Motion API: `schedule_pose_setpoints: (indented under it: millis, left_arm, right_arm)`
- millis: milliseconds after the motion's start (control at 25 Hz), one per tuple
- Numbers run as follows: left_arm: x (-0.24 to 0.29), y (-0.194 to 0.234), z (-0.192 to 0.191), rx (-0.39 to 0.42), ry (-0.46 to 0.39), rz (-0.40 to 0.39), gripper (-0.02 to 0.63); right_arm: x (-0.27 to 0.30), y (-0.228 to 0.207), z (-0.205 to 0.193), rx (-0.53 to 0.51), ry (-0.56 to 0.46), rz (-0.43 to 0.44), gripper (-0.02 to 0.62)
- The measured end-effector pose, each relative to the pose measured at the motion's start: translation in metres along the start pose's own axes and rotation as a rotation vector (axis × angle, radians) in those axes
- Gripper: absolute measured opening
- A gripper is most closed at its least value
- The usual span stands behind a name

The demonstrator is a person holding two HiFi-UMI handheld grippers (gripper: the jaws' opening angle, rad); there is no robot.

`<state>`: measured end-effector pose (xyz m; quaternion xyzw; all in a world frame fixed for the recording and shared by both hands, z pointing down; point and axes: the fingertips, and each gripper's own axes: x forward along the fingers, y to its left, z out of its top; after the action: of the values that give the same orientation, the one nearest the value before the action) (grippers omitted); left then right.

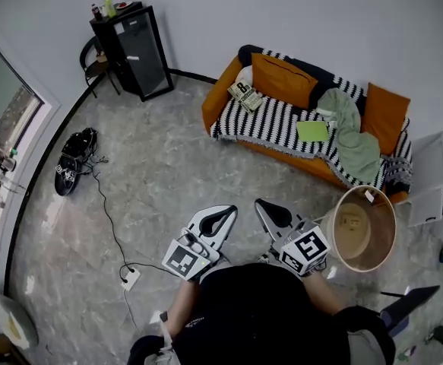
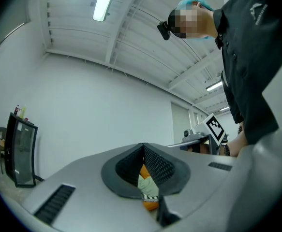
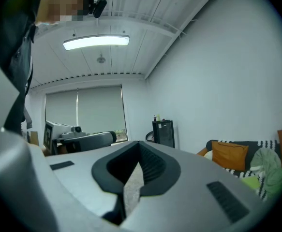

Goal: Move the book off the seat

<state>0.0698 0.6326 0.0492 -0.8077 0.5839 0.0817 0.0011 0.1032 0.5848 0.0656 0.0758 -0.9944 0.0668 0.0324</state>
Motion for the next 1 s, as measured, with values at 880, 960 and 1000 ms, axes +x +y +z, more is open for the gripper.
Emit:
schedule_pose_setpoints:
  millis: [880,960,1000]
  left_arm:
    - [-0.02,0.054,-0.015,-0.018,0.057,-0.13,0.009]
    - [-0.011,0.059,-0.019,-0.028,0.064,-0.124,0.009]
    - [-0.006,0.063,-0.02,-0.04,0.066,-0.118,0.009]
  right_arm:
    - [0.057,0.012,-0.013,0.091,-0.046,-0.075,0.014]
    - [0.059,0.0,-0.017,0.099,-0.036,-0.067,0.014]
    - [0.06,-0.006,-0.017,0.103,-0.033,-0.063,0.014]
